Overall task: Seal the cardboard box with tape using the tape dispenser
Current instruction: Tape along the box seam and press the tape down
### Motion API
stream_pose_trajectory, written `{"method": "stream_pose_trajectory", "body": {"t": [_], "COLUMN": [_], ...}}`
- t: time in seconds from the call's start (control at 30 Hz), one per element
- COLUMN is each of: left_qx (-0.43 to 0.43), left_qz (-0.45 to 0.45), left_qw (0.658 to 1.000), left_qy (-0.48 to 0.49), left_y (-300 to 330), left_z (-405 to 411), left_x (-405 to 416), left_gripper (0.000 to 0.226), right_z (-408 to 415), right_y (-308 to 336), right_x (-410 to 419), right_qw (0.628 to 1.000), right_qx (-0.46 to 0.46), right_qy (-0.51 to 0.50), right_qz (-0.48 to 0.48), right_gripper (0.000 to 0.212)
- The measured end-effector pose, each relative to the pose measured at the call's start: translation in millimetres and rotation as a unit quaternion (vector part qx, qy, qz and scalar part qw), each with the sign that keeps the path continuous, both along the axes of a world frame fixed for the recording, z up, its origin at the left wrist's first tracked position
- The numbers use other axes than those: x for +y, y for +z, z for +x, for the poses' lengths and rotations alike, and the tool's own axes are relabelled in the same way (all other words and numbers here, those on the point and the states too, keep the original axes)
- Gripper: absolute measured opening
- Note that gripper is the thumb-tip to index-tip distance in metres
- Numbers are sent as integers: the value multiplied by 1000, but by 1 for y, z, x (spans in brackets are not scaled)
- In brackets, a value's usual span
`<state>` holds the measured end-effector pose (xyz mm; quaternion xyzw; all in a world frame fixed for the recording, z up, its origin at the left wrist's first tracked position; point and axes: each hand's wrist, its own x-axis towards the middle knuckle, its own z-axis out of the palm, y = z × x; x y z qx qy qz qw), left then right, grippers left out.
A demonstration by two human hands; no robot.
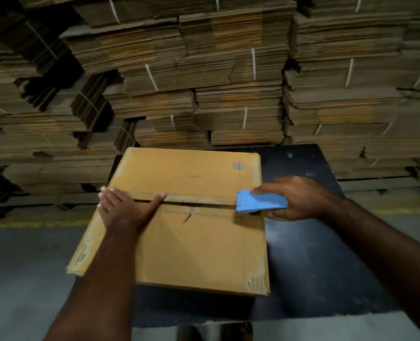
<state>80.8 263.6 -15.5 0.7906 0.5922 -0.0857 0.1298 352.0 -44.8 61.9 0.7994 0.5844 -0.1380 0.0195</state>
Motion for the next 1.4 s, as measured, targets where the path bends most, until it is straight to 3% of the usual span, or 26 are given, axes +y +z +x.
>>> {"method": "stream_pose_trajectory", "body": {"t": [0.2, 0.4, 0.53, 0.7, 0.93, 1.17, 1.4], "left_qx": [4, 14, -26, -75, -87, -92, -79], "left_qz": [12, 33, 65, 54, 64, 45, 30], "left_qw": [1000, 999, 985, 933, 897, 891, 925], "left_qy": [-14, -35, -161, -347, -428, -442, -372], "left_y": [-3, -4, -18, -28, -36, -36, -28], "left_z": [-2, -4, 7, 66, 137, 107, 80], "left_x": [-5, -7, -33, -105, -146, -166, -215], "left_gripper": [157, 148, 118, 88, 71, 77, 97], "right_z": [29, 29, 28, 24, 25, 22, 24], "right_y": [-9, -23, -27, -31, -42, -47, -50], "right_x": [-52, -50, -50, -49, -52, -55, -57], "right_qw": [999, 999, 999, 999, 998, 995, 995], "right_qx": [-1, 17, 36, 30, 29, 56, 63], "right_qy": [-27, -24, -26, -34, -45, -58, -55], "right_qz": [-29, -13, -2, 5, 29, 49, 51], "right_gripper": [64, 64, 62, 61, 62, 62, 63]}}
